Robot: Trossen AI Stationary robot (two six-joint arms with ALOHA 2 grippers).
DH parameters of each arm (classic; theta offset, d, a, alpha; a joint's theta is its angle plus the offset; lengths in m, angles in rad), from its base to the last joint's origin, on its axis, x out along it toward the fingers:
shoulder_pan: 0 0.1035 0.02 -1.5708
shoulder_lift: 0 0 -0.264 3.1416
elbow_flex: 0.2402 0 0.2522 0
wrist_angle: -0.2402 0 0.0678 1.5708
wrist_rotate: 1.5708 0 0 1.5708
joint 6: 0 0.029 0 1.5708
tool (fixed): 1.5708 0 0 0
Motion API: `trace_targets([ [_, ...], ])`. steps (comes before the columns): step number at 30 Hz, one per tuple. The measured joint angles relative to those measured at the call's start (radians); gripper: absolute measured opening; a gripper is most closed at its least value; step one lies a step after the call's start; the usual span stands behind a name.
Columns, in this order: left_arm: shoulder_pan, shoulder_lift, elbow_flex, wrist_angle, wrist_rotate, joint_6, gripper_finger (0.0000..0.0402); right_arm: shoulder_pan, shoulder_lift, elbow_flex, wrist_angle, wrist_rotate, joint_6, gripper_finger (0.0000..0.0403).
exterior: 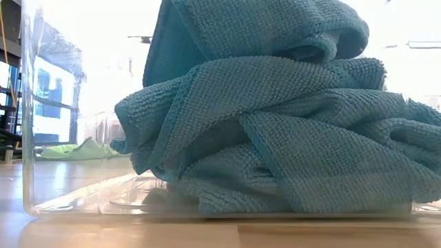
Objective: Sort microfiber towel by color & place in baskets
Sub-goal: Put the light green towel into the wire basket
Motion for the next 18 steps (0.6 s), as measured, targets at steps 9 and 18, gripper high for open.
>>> trace_targets([
  [9,0.0,0.0,0.0,-0.001,0.0,0.0,0.0188,0.047,0.013,-0.013,0.038,-0.2,0.096,0.0287],
  [18,0.0,0.0,0.0,-0.002,0.0,0.0,0.0188,0.239,0.012,-0.012,-0.201,-0.497,0.696,0.0287],
])
